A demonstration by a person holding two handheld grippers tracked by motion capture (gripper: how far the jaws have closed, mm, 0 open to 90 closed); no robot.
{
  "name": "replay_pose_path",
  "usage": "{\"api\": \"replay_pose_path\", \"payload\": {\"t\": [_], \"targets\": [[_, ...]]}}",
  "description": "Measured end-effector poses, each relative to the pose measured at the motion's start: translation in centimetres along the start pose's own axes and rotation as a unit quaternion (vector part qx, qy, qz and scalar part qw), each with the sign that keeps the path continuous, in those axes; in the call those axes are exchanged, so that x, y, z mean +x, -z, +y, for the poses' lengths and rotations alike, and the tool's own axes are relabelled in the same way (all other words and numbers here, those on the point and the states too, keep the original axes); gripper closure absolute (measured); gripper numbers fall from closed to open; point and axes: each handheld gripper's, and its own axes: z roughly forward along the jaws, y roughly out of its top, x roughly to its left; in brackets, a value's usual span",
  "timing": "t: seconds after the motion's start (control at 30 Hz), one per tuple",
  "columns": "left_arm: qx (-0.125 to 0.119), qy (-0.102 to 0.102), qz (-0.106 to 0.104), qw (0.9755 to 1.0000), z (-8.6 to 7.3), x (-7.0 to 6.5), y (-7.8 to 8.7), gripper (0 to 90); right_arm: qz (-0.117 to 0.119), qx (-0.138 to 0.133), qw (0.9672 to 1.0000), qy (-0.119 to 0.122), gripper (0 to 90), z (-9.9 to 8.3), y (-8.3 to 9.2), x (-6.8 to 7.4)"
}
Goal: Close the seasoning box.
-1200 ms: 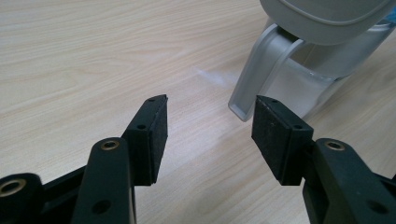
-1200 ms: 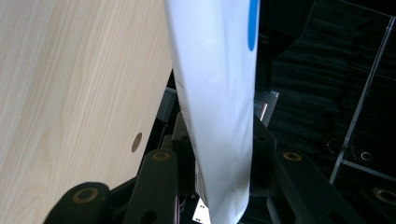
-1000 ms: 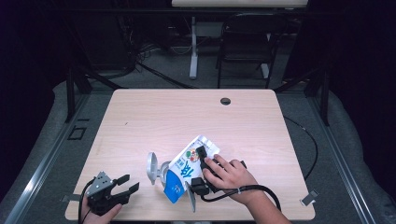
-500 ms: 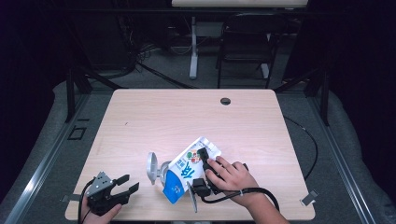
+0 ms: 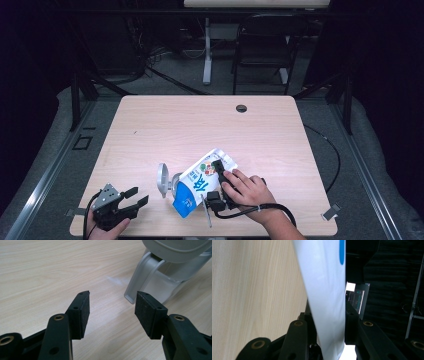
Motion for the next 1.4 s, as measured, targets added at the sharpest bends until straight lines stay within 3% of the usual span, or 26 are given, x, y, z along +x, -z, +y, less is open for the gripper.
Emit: {"api": "replay_pose_path", "payload": {"t": [0.13, 0.2, 0.4, 0.7, 0.93, 1.3, 1.4], "targets": [[0.003, -0.001, 0.002, 1.0000, 0.0, 0.1, 0.1, 46.1, -0.002, 0.004, 1.0000, -0.002, 71.1, 0.3, 0.2, -0.3], [0.001, 0.000, 0.002, 1.0000, 0.0, 0.1, 0.1, 46.1, -0.002, -0.008, 0.9998, -0.018, 71.1, 0.4, 0.0, -0.2], [0.001, -0.003, 0.003, 1.0000, 0.0, 0.1, 0.2, 46.1, 0.003, -0.008, 0.9992, -0.040, 71.1, 0.4, 0.1, -0.3], [-0.001, 0.000, 0.005, 1.0000, 0.0, 0.2, 0.2, 46.1, 0.015, -0.012, 0.9956, -0.092, 71.2, 0.0, 0.1, -0.4], [-0.001, 0.001, 0.005, 1.0000, 0.0, 0.2, 0.3, 46.1, 0.018, -0.016, 0.9931, -0.115, 71.2, -0.1, 0.3, -0.4], [-0.001, 0.001, 0.006, 1.0000, 0.0, 0.2, 0.2, 46.1, 0.035, -0.018, 0.9848, -0.169, 71.2, -0.6, 0.4, -0.8], [-0.001, 0.001, 0.005, 1.0000, 0.0, 0.3, 0.2, 46.1, 0.047, -0.022, 0.9794, -0.195, 71.2, -0.7, 0.3, -0.9]]}}
